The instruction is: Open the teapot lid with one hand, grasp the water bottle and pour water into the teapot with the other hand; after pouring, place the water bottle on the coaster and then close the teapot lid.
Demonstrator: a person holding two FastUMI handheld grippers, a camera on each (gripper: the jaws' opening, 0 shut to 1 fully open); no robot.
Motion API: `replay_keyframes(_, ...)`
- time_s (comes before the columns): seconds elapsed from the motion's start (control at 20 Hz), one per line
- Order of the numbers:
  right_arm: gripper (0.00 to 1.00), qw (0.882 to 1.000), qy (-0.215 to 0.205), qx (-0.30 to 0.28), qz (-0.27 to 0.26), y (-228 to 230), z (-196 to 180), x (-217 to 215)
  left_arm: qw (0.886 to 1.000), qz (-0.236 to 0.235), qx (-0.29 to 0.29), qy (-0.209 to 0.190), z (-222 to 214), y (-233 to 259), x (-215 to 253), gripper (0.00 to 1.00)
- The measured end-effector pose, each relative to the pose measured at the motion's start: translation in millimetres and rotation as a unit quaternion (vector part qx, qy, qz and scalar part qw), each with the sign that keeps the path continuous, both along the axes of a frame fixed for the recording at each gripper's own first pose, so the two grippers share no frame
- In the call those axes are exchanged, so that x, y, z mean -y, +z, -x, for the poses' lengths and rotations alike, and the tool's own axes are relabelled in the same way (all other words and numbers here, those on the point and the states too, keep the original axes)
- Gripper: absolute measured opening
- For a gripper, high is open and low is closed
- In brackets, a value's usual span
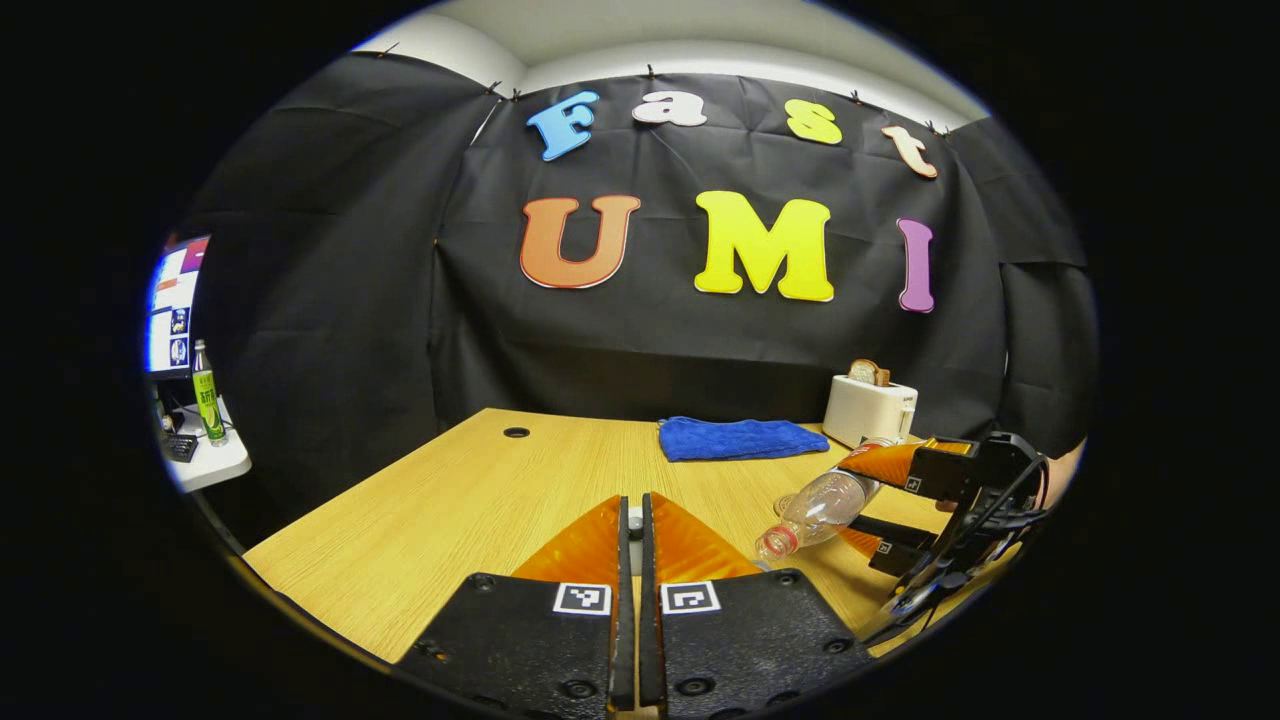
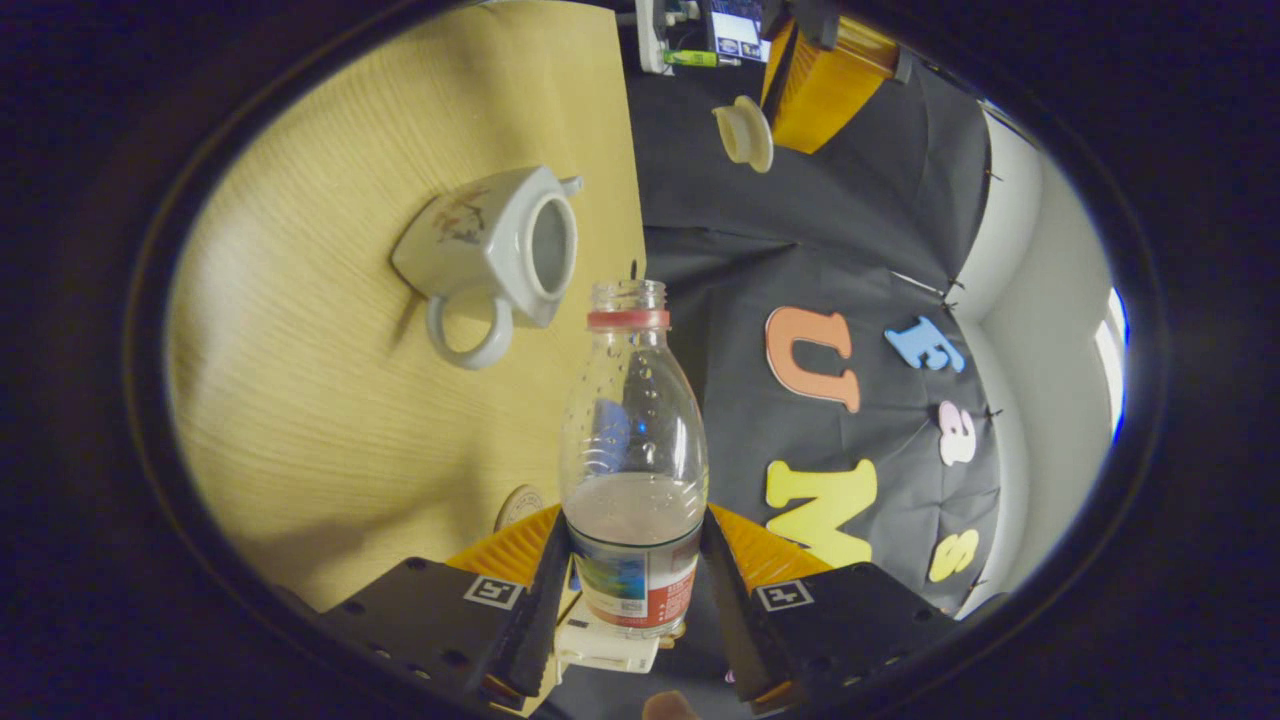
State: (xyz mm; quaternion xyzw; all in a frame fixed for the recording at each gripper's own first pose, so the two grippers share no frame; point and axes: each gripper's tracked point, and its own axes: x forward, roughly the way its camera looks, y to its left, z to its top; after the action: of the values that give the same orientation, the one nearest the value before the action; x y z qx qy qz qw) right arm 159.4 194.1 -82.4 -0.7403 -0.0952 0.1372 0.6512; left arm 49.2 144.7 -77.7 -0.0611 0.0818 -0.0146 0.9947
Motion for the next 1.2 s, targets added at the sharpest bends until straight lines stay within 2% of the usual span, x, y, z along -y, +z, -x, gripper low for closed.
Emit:
replay_keyframes(0.55,0.69,0.997,0.014,0.031,0.063,2,7,-6,1.000,0.002,-0.003,-0.003,1,-1,1,0.04)
replay_keyframes(1.2,0.69,0.993,0.028,0.063,0.100,18,6,-11,1.000,0.001,-0.003,-0.002,2,-1,-2,0.04)
